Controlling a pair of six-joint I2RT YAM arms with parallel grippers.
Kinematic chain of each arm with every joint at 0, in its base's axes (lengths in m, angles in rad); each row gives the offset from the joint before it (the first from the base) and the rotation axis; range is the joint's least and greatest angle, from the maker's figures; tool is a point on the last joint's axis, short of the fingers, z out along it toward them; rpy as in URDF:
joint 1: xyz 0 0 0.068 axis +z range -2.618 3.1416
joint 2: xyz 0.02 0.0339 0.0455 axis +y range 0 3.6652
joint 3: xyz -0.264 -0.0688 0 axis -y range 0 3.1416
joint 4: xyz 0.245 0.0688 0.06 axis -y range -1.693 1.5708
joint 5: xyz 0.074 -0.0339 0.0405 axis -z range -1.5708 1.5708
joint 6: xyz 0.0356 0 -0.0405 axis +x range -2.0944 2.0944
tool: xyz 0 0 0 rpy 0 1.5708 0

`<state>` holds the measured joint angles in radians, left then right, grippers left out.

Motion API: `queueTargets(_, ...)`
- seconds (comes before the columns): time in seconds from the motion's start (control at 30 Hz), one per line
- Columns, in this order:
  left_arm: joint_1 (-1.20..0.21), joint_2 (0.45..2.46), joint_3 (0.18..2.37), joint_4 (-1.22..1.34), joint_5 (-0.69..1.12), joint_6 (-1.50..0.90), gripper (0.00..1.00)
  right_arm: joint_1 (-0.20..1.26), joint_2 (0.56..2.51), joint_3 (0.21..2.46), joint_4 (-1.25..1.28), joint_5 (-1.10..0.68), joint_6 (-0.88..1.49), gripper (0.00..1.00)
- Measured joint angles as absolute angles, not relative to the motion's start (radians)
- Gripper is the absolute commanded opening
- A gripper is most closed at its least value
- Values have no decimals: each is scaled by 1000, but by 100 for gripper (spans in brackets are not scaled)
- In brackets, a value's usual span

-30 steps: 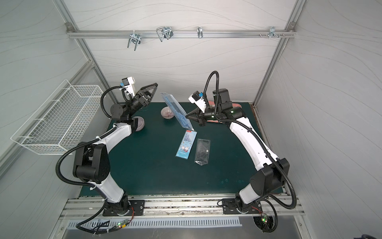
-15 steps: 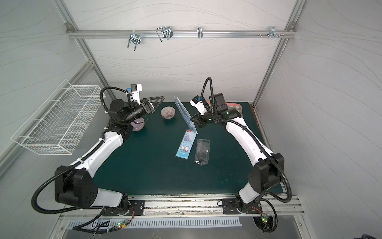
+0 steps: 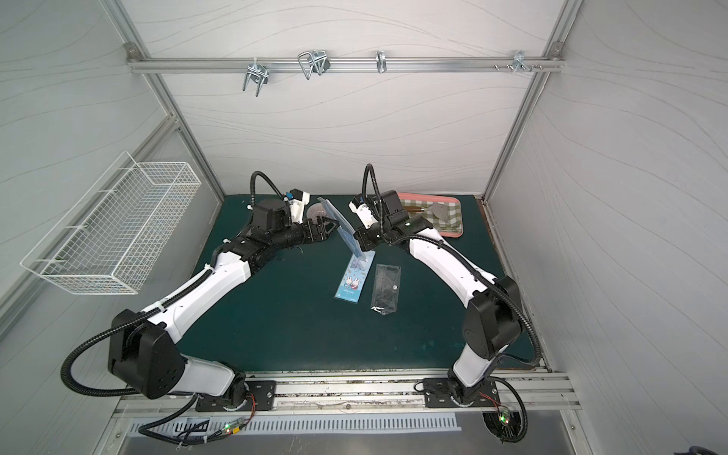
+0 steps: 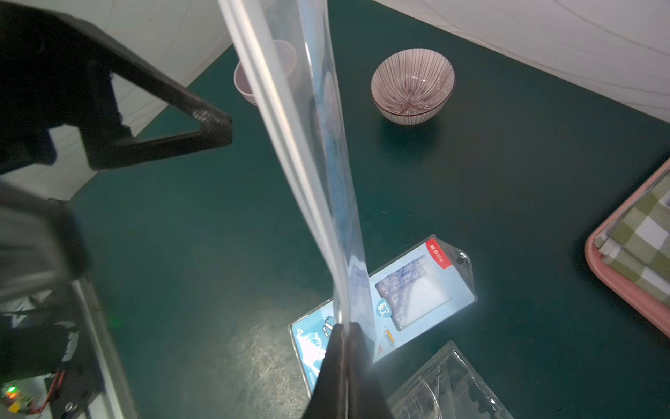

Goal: Open the ruler set and take out the ruler
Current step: Adjust the ruler set bag.

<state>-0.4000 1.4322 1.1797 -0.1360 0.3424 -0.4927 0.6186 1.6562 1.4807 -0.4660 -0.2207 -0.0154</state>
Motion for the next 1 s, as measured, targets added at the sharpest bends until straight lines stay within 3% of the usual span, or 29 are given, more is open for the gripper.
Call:
queueTargets(0.73,-427,1512,1169,-85,269,-564,90,685,1674,1461,-397,-123,10,0)
queueTargets(1.0,-427,1525,1169,-78,253,-583,83,710,1674,1457,-395,-104,5,0)
